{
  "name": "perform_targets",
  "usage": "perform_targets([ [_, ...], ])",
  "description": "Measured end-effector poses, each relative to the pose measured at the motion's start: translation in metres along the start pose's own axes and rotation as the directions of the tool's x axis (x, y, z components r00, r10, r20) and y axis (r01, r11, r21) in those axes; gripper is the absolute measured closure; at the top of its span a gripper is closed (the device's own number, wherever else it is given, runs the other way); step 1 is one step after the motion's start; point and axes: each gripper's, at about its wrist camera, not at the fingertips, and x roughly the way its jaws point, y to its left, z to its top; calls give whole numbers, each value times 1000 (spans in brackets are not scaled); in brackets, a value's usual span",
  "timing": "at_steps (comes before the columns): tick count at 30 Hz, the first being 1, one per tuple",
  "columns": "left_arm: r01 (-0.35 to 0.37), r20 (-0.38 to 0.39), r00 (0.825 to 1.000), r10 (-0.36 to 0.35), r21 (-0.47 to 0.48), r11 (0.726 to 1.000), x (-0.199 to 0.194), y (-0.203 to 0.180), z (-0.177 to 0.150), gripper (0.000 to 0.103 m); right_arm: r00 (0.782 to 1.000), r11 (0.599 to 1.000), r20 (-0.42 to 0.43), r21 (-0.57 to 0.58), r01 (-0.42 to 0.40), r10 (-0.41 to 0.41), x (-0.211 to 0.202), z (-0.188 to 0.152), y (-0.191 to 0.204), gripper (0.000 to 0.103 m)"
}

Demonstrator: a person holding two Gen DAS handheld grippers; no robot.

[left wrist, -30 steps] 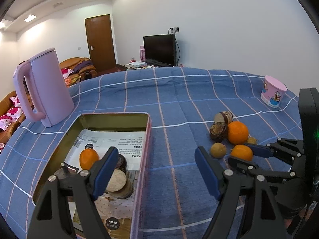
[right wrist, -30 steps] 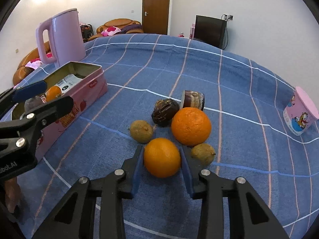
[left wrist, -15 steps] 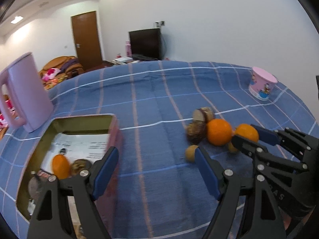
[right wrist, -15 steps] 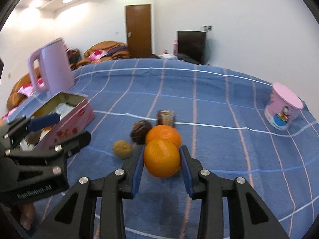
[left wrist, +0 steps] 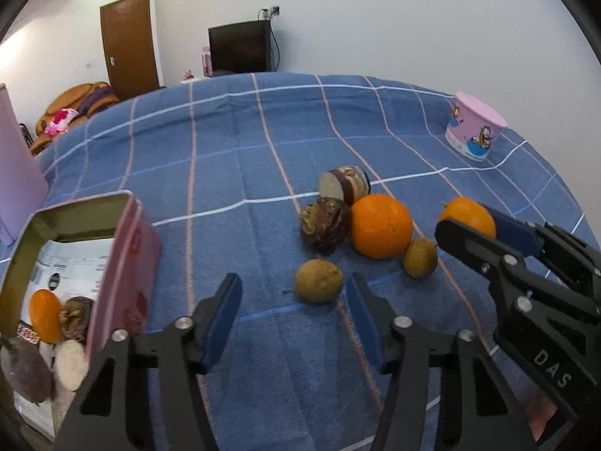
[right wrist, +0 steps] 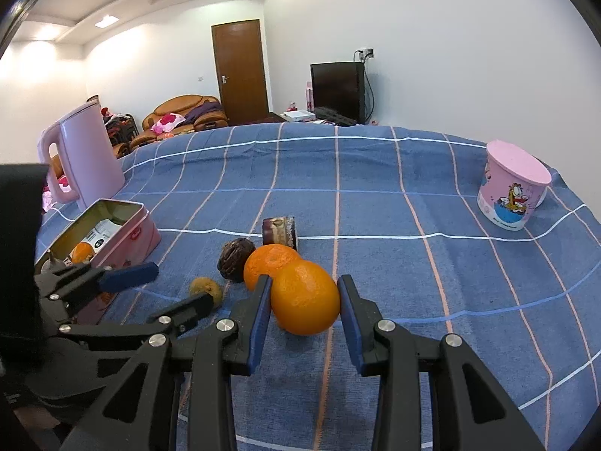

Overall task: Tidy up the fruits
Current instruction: 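Grasp an orange with the right tool while the left tool grasps an olive-brown round fruit, then lift the orange with the right tool while the left tool lifts the olive-brown fruit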

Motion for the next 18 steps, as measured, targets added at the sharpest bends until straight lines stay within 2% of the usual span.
perform_targets([
  [1,5,-9,1000,-5,1,1000,3,-1,1,47,1000,1000,1,2,1,-1,0,0,-1,66],
  [3,18,-23,1000,-18,3,1000,7,-3,3,59,1000,1000,-4,-2,2,-2,1,0,1,66],
  [4,28,-29,999,-28,7,1000,8,-4,3,61,1000,1000,-5,-3,3,-3,2,0,1,66],
  [6,56,-41,998,-56,18,998,9,-6,3,74,1000,1000,-10,0,1,-1,2,0,1,65],
  [10,76,-33,997,-77,-3,997,7,-1,2,74,1000,1000,-7,12,-9,9,2,0,-2,66],
  [18,48,50,998,-48,-3,999,-8,-1,1,74,999,1000,22,4,-25,25,-4,-2,-2,66],
])
